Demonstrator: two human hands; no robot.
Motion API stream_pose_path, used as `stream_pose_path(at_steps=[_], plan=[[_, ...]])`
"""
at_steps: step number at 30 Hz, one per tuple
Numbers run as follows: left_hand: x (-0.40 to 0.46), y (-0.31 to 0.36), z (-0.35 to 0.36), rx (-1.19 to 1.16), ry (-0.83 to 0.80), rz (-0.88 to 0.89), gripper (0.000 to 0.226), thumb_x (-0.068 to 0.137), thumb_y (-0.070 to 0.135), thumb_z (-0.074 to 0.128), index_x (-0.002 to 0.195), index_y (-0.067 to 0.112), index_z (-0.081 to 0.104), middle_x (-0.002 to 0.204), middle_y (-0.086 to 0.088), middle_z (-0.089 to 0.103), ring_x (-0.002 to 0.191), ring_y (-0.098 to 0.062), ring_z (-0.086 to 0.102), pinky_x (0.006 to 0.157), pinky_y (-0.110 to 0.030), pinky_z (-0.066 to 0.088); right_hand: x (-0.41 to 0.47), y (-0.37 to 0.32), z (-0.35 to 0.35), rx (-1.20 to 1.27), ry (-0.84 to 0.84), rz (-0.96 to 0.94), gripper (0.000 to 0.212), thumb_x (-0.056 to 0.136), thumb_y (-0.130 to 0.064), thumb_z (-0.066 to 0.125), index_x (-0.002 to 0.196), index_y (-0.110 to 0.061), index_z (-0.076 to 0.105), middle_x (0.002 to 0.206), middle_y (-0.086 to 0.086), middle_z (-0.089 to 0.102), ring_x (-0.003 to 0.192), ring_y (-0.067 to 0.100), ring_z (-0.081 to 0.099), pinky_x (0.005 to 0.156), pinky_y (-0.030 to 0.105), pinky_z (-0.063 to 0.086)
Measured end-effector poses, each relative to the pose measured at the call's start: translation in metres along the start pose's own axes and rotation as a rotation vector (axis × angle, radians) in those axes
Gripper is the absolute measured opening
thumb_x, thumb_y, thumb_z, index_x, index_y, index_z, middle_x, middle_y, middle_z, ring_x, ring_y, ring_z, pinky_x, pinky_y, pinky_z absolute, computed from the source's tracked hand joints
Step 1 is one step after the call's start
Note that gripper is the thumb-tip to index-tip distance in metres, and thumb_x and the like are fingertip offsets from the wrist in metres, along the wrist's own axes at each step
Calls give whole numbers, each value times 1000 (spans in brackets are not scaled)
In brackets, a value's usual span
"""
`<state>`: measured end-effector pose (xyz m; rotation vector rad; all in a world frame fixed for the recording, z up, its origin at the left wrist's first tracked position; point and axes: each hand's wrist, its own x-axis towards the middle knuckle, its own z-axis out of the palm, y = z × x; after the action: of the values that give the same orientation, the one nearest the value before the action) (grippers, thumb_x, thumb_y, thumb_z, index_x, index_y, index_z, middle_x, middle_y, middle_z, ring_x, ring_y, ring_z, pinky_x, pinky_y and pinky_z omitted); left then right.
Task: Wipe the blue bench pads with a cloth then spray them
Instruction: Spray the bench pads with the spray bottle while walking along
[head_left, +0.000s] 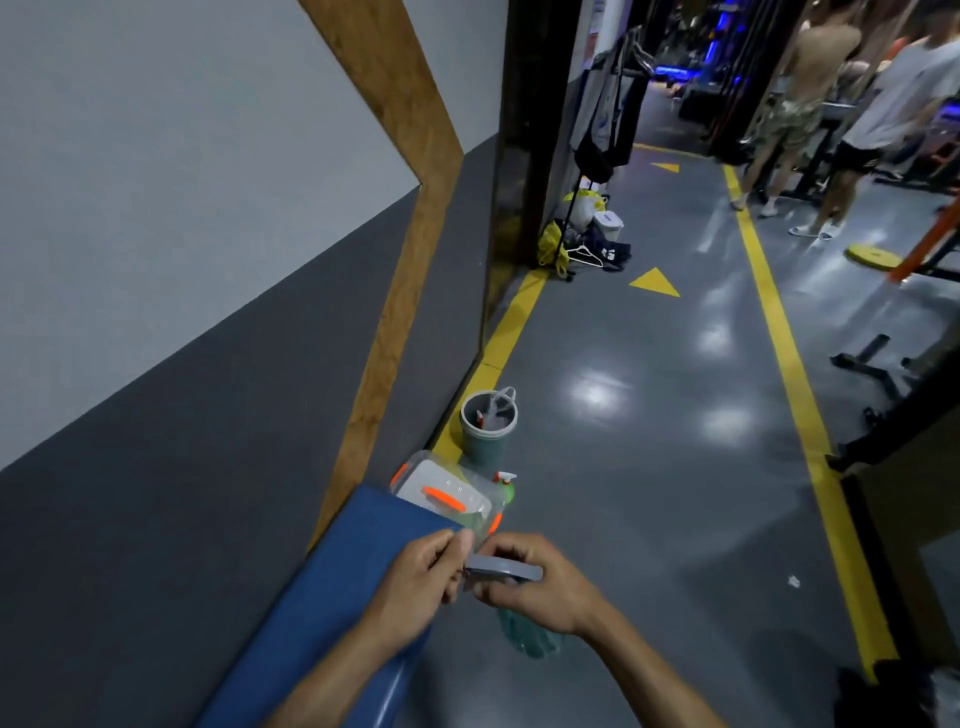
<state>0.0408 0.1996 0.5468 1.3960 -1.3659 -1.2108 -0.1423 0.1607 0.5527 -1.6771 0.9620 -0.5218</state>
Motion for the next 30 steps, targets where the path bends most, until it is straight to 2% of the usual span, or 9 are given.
stream_pose_path(at_steps=[4,7,11,15,17,19,25,28,30], plan=[[52,3,11,-25,91,-97,43,99,35,49,64,10,47,55,-2,49,54,-12,48,58,-22,43,50,15,-42,-6,-66,-26,12,80,-8,75,86,-13,66,77,1,66,68,5,59,62,21,46],[89,5,9,-21,179,-133,42,101,26,49,64,8,46,55,-3,48,54,-13,46,56,-20,41,89,24,-69,-77,-89,-71,19,79,-20,80,85,-9,65,74,-6,63,66,1,56,60,18,42],[143,-7,-3,36,257,-133,48,96,36,50,56,10,40,49,-1,41,49,-14,43,53,-29,36,149,40,-100,-166,-127,-125,19,81,-34,78,86,-18,69,80,-9,68,75,-2,58,68,16,41],[202,-32,-5,19,286,-153,49,97,42,50,67,4,39,57,0,38,54,-8,37,54,-26,31,205,67,-120,-207,-166,-130,16,87,-38,70,91,-23,69,82,-6,69,74,6,59,68,27,45],[237,-40,-6,55,305,-132,44,99,35,50,66,11,36,57,4,35,53,-4,34,55,-25,29,235,77,-133,-220,-155,-126,15,90,-37,69,94,-23,71,85,-8,70,77,6,63,71,25,47],[269,-48,-4,64,323,-102,44,96,41,49,65,15,31,58,5,29,53,-3,30,55,-24,27,265,87,-149,-252,-164,-111,12,90,-36,69,92,-24,70,79,-13,68,72,0,60,68,22,45],[345,-72,-16,23,386,-167,48,97,47,48,70,11,30,63,-1,27,56,-7,32,57,-34,29,350,107,-180,-293,-253,-93,7,91,-28,70,98,-29,71,84,-22,66,77,2,63,71,21,47],[371,-82,-22,-8,412,-299,37,100,43,46,71,21,42,64,-3,41,57,-10,43,61,-35,37,389,120,-188,-313,-296,-121,6,90,-26,71,96,-24,72,86,-13,69,78,2,65,70,22,49],[383,-96,-28,-63,441,-416,32,99,45,45,80,21,54,71,-11,54,62,-22,54,63,-41,45,420,135,-190,-359,-334,-125,8,89,-21,73,93,-27,73,87,-12,71,80,0,66,71,23,50]])
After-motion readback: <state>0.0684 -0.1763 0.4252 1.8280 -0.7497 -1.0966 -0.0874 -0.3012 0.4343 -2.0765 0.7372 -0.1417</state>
